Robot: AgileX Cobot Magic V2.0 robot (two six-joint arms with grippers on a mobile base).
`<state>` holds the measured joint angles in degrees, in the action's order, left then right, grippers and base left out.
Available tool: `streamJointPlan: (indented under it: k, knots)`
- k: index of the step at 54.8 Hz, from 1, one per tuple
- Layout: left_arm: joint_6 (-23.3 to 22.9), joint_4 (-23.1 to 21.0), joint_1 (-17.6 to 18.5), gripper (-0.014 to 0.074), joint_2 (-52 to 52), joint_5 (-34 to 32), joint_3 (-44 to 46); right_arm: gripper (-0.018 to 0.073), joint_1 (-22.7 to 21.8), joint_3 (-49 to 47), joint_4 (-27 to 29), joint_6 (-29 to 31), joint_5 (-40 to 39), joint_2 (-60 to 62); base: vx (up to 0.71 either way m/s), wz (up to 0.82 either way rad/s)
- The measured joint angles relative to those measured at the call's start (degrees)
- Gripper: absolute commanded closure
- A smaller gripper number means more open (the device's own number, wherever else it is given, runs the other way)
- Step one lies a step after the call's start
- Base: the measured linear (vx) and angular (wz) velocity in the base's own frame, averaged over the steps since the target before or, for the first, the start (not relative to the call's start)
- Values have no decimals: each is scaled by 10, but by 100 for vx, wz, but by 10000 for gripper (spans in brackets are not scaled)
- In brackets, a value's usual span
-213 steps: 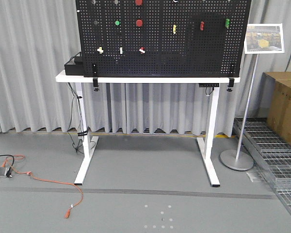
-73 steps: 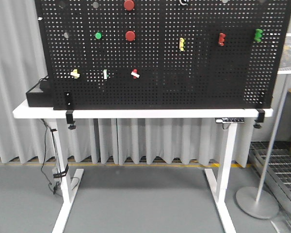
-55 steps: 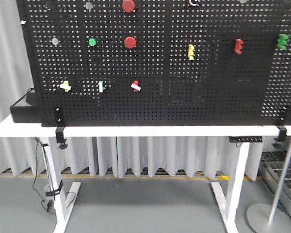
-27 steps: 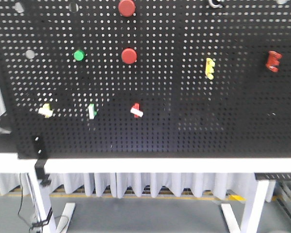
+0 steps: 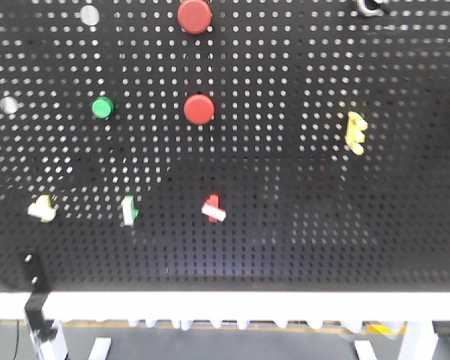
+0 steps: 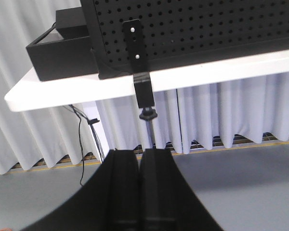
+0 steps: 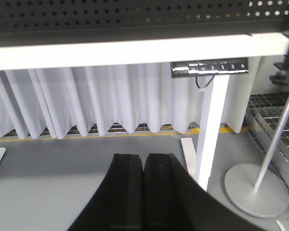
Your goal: Rotate knob clockwise with right arm
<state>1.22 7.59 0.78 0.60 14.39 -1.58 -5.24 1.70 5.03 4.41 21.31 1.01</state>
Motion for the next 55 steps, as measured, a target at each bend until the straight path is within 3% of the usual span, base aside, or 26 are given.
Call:
streamJointPlan:
  k: [45, 46, 48, 55]
  knots:
    - [0, 0, 0, 603, 0, 0, 0, 568, 0, 0, -15, 4, 0, 0, 12, -3]
    - [0, 0, 0, 603, 0, 0, 0, 568, 0, 0, -58, 33, -10, 0, 0, 1]
    - [0, 0, 0, 603, 0, 0, 0, 568, 0, 0, -81, 49, -19, 0, 0, 2]
    - [0, 0, 0, 603, 0, 0, 0, 568, 0, 0, -120, 63, -61, 0, 0, 1]
